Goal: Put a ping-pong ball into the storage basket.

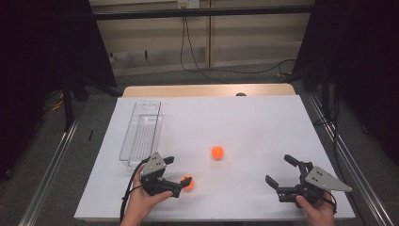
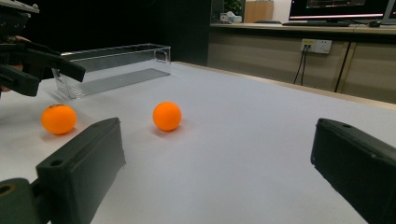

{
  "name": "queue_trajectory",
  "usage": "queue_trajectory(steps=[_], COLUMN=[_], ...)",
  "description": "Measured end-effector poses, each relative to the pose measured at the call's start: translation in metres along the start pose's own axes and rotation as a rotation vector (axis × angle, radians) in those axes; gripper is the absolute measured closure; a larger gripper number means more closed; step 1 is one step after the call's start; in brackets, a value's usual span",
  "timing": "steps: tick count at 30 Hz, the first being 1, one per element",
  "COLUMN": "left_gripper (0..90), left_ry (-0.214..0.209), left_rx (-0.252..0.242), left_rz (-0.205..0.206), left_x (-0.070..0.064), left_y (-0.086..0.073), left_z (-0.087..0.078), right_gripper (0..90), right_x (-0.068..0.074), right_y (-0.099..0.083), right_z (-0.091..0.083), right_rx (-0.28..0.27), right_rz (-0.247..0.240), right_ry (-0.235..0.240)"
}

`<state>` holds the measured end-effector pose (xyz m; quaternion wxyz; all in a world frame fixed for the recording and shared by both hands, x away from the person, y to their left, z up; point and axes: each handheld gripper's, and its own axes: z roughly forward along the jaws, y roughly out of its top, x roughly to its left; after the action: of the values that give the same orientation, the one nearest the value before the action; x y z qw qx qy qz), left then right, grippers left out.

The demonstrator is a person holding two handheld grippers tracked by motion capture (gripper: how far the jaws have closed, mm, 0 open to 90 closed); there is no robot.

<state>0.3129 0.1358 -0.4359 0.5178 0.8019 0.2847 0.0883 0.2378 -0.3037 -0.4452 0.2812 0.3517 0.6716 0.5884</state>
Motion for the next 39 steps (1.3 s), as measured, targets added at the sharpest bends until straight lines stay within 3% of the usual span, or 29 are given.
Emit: queue_trajectory(steps=[11,39], left_gripper=[3.4,13.4], left_ry=[-0.020,-0.057], left_rx=[0.024,0.149], left_rz=[-0.015,0.026], left_x=[-0.0014,-0.0037], left_y=[0.0011,-0.0026], left_z=[0.0024,0.0095], right_gripper=[2.2,2.2], right_x=[0.0000,-0.0002], right_y=[-0.0001,0.0000], right_z=[-0.0001,0.0001], right_rx=[0.001,0.000], right_rz=[0.002,0.002], right_ry=[-0.001,0.000])
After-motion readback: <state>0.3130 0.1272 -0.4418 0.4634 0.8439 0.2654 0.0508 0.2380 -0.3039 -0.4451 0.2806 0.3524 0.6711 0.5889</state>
